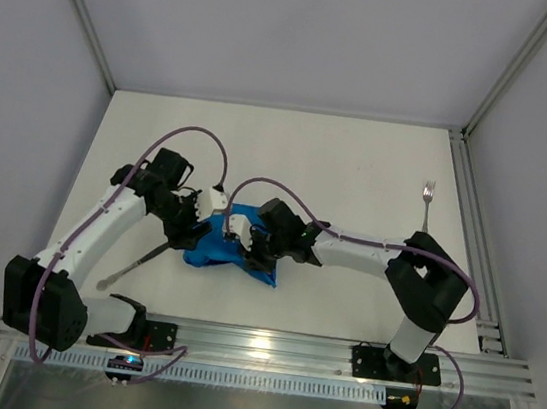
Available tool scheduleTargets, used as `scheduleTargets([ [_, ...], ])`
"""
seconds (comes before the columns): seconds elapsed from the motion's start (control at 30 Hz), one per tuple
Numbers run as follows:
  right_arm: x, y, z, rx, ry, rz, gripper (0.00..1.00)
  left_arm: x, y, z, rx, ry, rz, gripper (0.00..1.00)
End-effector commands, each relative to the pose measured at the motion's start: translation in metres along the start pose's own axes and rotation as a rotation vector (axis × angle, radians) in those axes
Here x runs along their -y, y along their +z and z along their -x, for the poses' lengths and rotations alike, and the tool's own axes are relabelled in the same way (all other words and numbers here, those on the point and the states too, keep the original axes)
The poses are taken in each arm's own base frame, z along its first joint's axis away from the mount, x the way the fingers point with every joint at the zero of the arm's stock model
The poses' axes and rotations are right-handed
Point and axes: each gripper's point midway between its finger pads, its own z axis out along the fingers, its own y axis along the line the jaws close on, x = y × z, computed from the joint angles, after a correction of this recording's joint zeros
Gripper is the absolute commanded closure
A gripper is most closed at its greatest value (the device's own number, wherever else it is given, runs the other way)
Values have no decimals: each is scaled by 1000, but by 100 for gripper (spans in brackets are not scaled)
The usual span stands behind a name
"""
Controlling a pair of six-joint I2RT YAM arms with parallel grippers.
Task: Fold the napkin into a case and place the utensils inside
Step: Pick up the lower triangle-folded napkin from the center of the board.
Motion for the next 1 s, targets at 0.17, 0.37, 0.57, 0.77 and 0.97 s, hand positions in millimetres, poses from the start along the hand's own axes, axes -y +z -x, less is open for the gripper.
scheduleTargets([
  [0.17, -2, 3, -38, -100, 244, 163, 96, 15, -7, 17, 111, 130, -68, 39],
  [0.37, 2, 6, -26, -80, 266, 183, 96, 15, -1, 7, 95, 172, -54, 20],
  [0.57, 8, 1, -21, -61, 307, 193, 96, 13, -24, 29, 220, 74, -27, 24],
  [0.77, 18, -2, -12, -18, 360, 176, 96, 5, -57, 37, 326, -48, -29, 21],
  [0.97, 22, -2, -17, -32, 356, 140, 96, -32, -30, 6, 184, -114, -9, 23],
])
